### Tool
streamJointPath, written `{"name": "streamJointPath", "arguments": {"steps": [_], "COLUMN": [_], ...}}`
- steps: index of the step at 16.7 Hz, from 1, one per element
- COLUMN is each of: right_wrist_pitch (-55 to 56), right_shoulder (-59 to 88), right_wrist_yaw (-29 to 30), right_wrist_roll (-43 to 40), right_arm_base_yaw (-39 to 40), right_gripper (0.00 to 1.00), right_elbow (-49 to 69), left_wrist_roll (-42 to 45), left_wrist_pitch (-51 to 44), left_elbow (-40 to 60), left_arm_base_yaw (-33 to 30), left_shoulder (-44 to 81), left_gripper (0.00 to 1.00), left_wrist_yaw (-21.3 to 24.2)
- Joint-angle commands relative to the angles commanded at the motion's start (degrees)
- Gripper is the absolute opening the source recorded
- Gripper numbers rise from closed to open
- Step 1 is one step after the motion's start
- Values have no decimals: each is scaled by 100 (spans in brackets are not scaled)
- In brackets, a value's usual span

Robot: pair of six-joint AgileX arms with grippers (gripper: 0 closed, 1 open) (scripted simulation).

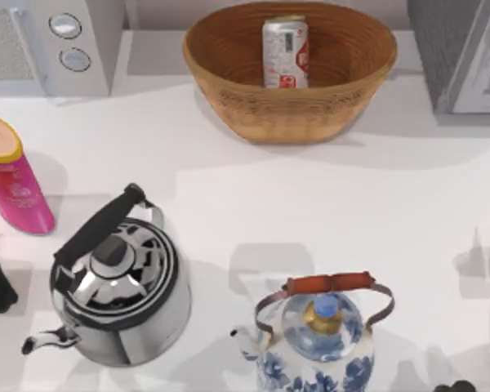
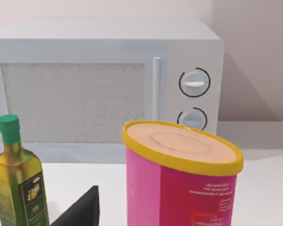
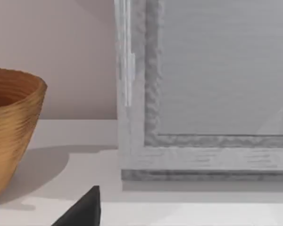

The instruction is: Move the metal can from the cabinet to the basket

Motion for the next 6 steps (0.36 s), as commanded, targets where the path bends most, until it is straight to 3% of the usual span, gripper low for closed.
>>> {"name": "streamJointPath", "arguments": {"steps": [6], "right_wrist_pitch": [233], "right_shoulder": [-747], "right_wrist_yaw": [-229], "right_wrist_roll": [-3], "right_arm_base_yaw": [-195], "right_gripper": [100], "right_elbow": [-778], "left_wrist_roll": [0], "left_wrist_pitch": [0], "left_elbow": [0], "left_arm_base_yaw": [0], "left_shoulder": [0], "left_gripper": [100], "left_wrist_yaw": [0]}}
